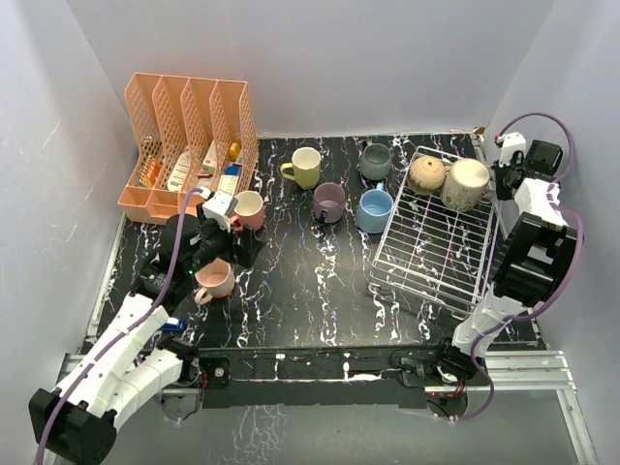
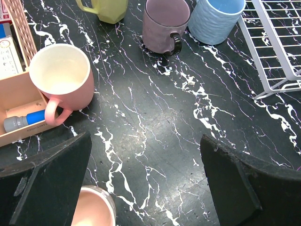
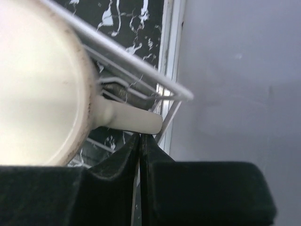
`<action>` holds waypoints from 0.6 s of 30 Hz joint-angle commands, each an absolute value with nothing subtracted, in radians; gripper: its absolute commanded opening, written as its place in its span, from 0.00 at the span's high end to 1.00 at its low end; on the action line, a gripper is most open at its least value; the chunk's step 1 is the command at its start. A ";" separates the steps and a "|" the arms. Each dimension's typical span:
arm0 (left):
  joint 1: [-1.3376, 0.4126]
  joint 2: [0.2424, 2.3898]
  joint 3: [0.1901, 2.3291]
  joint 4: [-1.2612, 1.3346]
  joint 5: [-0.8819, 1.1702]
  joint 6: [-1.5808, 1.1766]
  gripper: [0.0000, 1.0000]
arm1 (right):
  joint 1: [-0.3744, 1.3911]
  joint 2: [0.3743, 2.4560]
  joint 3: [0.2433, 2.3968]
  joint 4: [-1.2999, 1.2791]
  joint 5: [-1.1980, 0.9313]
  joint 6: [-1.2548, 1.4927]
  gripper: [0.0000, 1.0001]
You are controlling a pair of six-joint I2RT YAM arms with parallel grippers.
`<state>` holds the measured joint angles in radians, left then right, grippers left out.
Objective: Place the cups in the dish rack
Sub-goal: Turn the cup upside down in the dish rack.
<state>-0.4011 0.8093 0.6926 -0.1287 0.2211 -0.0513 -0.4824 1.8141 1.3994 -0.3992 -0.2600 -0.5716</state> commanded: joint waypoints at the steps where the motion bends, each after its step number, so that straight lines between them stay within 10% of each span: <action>1: -0.395 0.793 0.692 -0.120 0.231 -0.039 0.03 | -0.488 1.849 1.486 -0.279 -0.265 -0.530 0.92; 18: -0.394 0.798 0.684 -0.115 0.210 -0.034 0.03 | -0.489 1.754 1.496 -0.357 -0.357 -0.593 0.83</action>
<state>-0.4011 0.8097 0.6918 -0.1280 0.2192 -0.0444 -0.4858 1.8839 1.4948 -0.3683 -0.2989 -0.5385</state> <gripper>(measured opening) 0.972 0.122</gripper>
